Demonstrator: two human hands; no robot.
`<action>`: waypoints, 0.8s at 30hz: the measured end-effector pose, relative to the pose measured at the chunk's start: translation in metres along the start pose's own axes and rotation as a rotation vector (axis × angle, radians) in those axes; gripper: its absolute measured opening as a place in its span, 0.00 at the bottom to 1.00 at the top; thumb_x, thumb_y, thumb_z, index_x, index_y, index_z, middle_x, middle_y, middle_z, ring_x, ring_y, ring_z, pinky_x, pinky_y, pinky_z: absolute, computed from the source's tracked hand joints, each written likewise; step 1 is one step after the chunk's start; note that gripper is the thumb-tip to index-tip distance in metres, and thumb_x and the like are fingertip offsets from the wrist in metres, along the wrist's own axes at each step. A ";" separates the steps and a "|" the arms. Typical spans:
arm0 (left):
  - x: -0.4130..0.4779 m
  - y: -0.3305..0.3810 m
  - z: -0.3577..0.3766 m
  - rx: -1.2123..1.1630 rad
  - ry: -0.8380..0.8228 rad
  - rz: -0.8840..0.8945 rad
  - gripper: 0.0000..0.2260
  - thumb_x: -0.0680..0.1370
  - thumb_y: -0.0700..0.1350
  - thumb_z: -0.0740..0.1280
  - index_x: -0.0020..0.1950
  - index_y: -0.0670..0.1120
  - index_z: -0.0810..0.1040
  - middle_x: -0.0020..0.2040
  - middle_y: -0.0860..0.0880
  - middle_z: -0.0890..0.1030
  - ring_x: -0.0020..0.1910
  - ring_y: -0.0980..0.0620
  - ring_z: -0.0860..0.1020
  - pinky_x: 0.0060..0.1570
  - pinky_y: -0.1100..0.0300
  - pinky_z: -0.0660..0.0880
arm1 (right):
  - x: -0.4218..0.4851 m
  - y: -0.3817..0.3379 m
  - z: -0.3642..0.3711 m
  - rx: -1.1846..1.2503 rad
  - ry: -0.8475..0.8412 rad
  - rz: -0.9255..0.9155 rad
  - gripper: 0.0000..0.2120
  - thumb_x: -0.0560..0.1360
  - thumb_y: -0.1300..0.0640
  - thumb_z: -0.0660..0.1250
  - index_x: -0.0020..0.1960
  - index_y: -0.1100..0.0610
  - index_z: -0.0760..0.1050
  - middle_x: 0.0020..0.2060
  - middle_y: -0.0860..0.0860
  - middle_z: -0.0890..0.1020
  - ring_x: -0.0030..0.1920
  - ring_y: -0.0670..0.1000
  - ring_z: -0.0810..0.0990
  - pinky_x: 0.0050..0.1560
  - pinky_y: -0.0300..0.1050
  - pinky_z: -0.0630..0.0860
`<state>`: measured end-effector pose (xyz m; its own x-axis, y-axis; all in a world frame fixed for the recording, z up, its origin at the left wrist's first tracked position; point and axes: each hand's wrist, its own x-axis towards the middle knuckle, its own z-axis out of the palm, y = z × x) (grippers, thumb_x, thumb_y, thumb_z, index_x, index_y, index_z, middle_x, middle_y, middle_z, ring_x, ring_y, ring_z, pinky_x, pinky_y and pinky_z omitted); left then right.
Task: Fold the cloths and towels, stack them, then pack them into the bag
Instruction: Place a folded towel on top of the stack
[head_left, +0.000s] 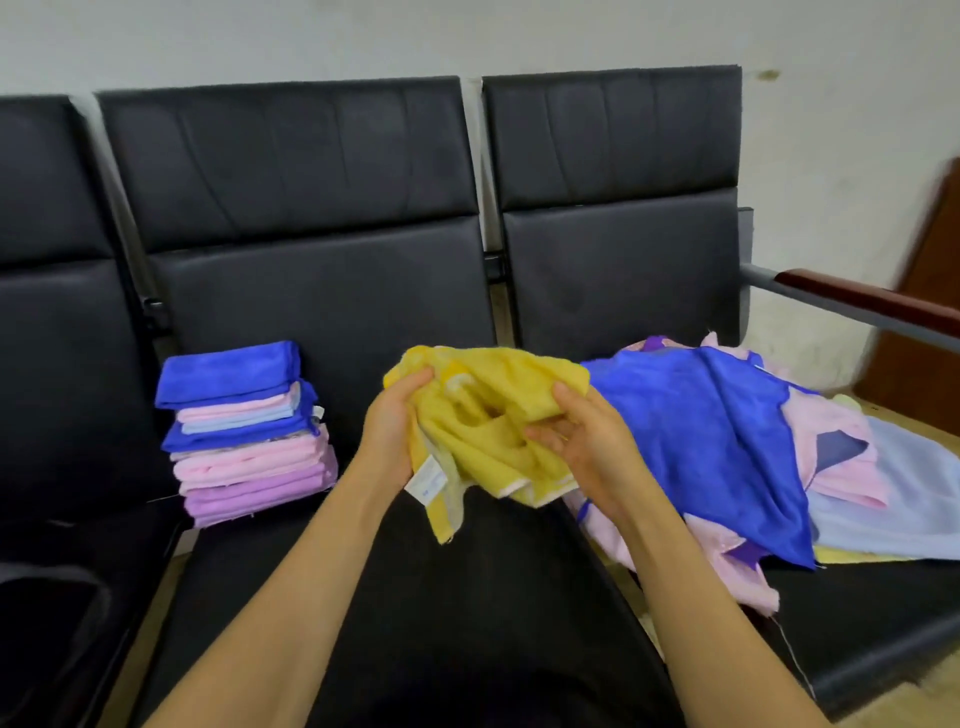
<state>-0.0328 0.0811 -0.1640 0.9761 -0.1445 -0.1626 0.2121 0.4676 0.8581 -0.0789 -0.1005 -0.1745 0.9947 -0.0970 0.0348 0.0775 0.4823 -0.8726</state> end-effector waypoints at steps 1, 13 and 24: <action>-0.009 0.009 -0.016 -0.014 0.056 0.014 0.13 0.78 0.47 0.63 0.57 0.40 0.79 0.51 0.39 0.82 0.48 0.40 0.81 0.45 0.49 0.77 | -0.002 0.005 0.010 0.049 -0.046 0.023 0.08 0.80 0.60 0.60 0.56 0.57 0.76 0.51 0.55 0.83 0.51 0.53 0.82 0.48 0.47 0.81; -0.109 -0.008 -0.119 -0.084 0.186 -0.174 0.20 0.81 0.52 0.58 0.65 0.40 0.75 0.49 0.38 0.83 0.51 0.40 0.79 0.49 0.46 0.74 | -0.031 0.103 0.066 -1.138 -0.537 0.245 0.26 0.78 0.45 0.63 0.72 0.55 0.66 0.67 0.52 0.73 0.67 0.51 0.72 0.68 0.48 0.68; -0.120 -0.011 -0.127 0.204 -0.049 -0.293 0.23 0.80 0.59 0.55 0.62 0.46 0.78 0.62 0.43 0.79 0.62 0.44 0.76 0.67 0.47 0.66 | -0.056 0.128 0.095 -0.804 -0.472 0.274 0.14 0.77 0.54 0.65 0.59 0.60 0.75 0.57 0.57 0.80 0.60 0.57 0.77 0.64 0.54 0.73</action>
<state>-0.1463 0.2044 -0.2159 0.8705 -0.2907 -0.3970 0.4641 0.2169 0.8588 -0.1178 0.0492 -0.2424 0.9098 0.3739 -0.1800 -0.0557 -0.3198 -0.9458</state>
